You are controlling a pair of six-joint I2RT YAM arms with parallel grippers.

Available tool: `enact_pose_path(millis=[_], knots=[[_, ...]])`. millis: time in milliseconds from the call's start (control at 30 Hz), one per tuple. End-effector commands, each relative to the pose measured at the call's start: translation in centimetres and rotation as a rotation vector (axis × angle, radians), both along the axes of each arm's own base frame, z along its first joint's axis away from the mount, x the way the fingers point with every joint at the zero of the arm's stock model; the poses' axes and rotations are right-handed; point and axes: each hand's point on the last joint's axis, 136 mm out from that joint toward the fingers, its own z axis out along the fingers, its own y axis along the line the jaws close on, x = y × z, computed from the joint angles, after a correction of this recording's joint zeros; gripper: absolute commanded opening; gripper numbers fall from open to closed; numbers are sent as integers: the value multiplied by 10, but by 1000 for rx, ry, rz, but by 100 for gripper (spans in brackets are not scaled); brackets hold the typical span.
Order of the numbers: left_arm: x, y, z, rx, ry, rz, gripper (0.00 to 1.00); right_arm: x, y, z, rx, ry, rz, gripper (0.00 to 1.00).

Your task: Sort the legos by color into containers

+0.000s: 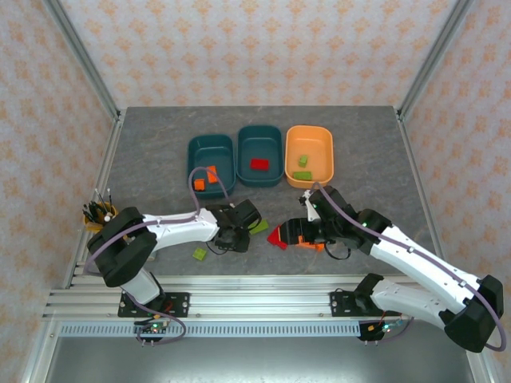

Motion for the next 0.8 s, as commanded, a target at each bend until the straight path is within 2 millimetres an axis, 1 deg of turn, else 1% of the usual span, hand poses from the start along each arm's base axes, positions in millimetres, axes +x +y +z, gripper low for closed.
enact_pose_path(millis=[0,33,100,167,233,300,333,400,467,533,567,633,733,767], knots=[[7,-11,12,-9,-57,-20,23,10,0,10,4,-45,-38,80],[6,-12,19,-13,-64,-20,23,12,-1,13,3,-55,-43,80],[7,-13,44,-38,-88,-3,22,17,-2,24,-1,-84,-61,79],[11,-11,75,-55,-116,23,22,25,-3,38,2,-121,-85,79],[19,-3,102,-62,-136,50,22,33,-3,53,13,-156,-116,79],[34,12,125,-83,-143,103,23,45,2,70,42,-193,-148,79],[40,19,132,-89,-142,122,23,50,5,77,54,-205,-162,79],[62,37,146,-111,-143,183,23,63,17,93,97,-230,-175,79],[85,52,155,-124,-157,227,23,77,30,107,136,-253,-188,81],[108,62,158,-159,-147,269,23,92,43,118,168,-264,-196,83],[120,66,155,-179,-137,288,23,100,50,122,179,-265,-198,84],[142,72,148,-190,-127,308,23,116,63,123,198,-253,-207,85],[170,78,131,-181,-80,340,23,140,74,119,203,-198,-248,88],[178,80,125,-166,-73,319,23,149,77,116,199,-170,-260,90]])
